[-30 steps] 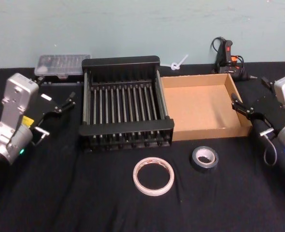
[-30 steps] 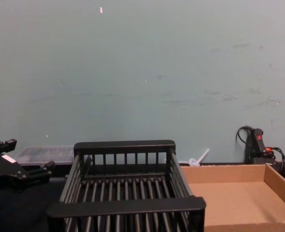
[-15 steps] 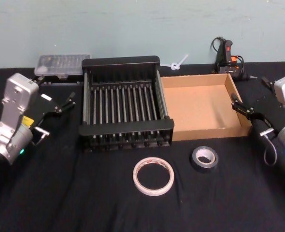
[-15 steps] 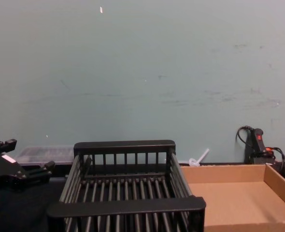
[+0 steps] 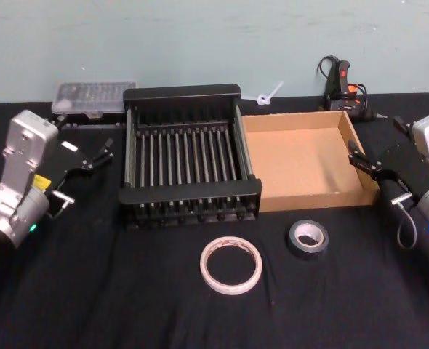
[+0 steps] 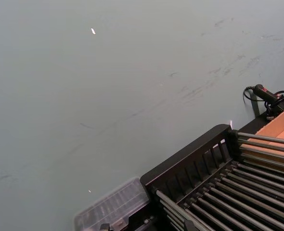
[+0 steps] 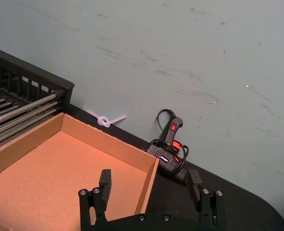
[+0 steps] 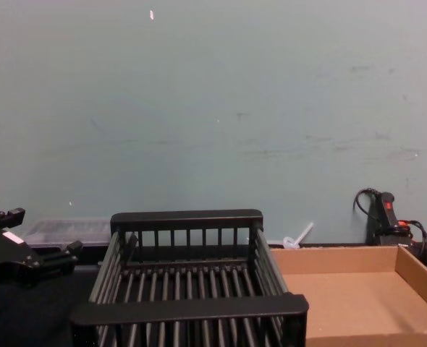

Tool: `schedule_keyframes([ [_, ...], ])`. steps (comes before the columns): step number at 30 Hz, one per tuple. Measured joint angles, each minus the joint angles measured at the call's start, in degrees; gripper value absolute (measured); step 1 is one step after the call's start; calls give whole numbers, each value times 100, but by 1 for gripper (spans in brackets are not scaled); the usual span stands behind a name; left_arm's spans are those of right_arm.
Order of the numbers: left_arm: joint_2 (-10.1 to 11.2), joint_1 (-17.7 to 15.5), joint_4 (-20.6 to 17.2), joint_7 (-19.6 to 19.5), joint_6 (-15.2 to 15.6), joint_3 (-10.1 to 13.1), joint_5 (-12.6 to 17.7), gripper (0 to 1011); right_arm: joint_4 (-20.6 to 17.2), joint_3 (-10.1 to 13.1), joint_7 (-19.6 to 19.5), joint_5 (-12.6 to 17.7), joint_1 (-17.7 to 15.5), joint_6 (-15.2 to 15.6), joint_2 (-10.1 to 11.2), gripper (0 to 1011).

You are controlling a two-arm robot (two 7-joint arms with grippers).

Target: Pick up the white tape and place it into the black box , Pick up the silver tape and place it into the brown box.

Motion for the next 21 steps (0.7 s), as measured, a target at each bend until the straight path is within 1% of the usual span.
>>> schedule_keyframes([
  [17, 0, 0, 0, 0, 0, 0, 0, 1001, 0, 3, 2, -1, -1, 0, -1, 1002],
  [21, 0, 0, 0, 0, 0, 0, 0, 1001, -34, 82, 73, 11, -42, -6, -36, 1002],
])
